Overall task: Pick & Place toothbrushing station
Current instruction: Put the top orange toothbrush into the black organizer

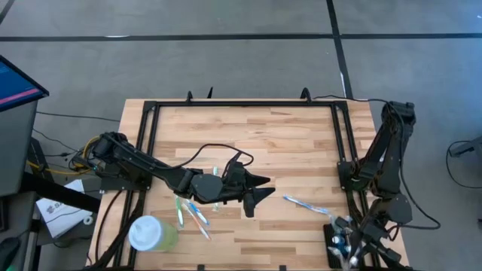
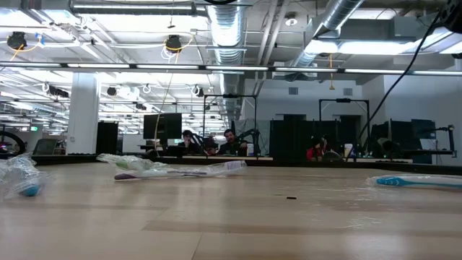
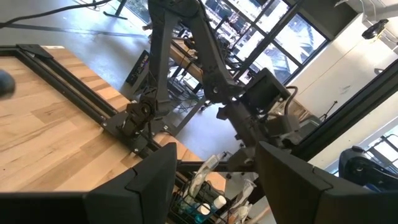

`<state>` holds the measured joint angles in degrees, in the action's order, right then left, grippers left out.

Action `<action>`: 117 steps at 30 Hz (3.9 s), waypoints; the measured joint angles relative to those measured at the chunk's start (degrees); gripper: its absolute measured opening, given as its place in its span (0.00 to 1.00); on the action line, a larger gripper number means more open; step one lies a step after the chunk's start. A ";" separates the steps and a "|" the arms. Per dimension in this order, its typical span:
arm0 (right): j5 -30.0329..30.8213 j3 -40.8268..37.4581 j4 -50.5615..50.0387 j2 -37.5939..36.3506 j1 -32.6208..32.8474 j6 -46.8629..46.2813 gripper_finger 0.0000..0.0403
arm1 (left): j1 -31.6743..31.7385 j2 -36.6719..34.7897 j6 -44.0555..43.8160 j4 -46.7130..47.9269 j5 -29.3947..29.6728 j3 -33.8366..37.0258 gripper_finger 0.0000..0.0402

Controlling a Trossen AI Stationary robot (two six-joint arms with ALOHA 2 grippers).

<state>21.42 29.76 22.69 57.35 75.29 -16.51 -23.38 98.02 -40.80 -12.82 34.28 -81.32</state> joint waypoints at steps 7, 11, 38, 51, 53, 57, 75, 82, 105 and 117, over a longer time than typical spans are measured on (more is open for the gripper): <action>2.37 0.00 -1.07 -2.70 -0.04 -0.02 0.02 | 0.00 0.00 0.00 0.01 0.00 0.00 0.53; 2.66 0.00 -1.16 -3.87 -0.07 -0.02 0.02 | 0.00 0.00 0.00 0.00 0.00 0.01 0.53; 19.25 0.02 -12.26 -10.56 -0.07 -8.59 0.01 | 0.17 0.00 0.00 0.90 0.01 0.02 0.53; 22.21 0.51 -20.42 -9.38 0.79 -18.04 0.00 | 0.20 0.00 -0.04 0.90 0.00 0.02 0.53; 22.00 1.67 -21.82 -8.88 1.83 -18.10 0.00 | 0.20 0.00 -0.03 0.90 0.02 0.02 0.53; 22.02 4.07 -28.81 -7.99 3.64 -20.59 0.00 | 0.20 0.00 -0.02 0.90 0.00 0.02 0.53; 22.17 5.70 -26.61 -1.18 6.84 -28.13 0.00 | 0.20 0.00 -0.15 1.07 0.02 0.02 0.53; 22.18 5.70 -23.25 2.87 6.84 -27.14 0.00 | 0.20 0.00 -0.15 1.07 0.02 0.02 0.53; 22.61 5.70 -20.88 5.77 8.70 -20.52 0.02 | 0.20 0.00 -0.02 1.07 0.02 0.02 0.53; 21.94 5.70 -22.39 5.77 8.70 -24.04 0.03 | 0.20 0.00 -0.02 1.10 0.02 0.02 0.53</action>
<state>43.36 35.46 0.30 63.11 83.99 -40.56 -23.18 98.02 -40.82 -11.71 34.30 -81.30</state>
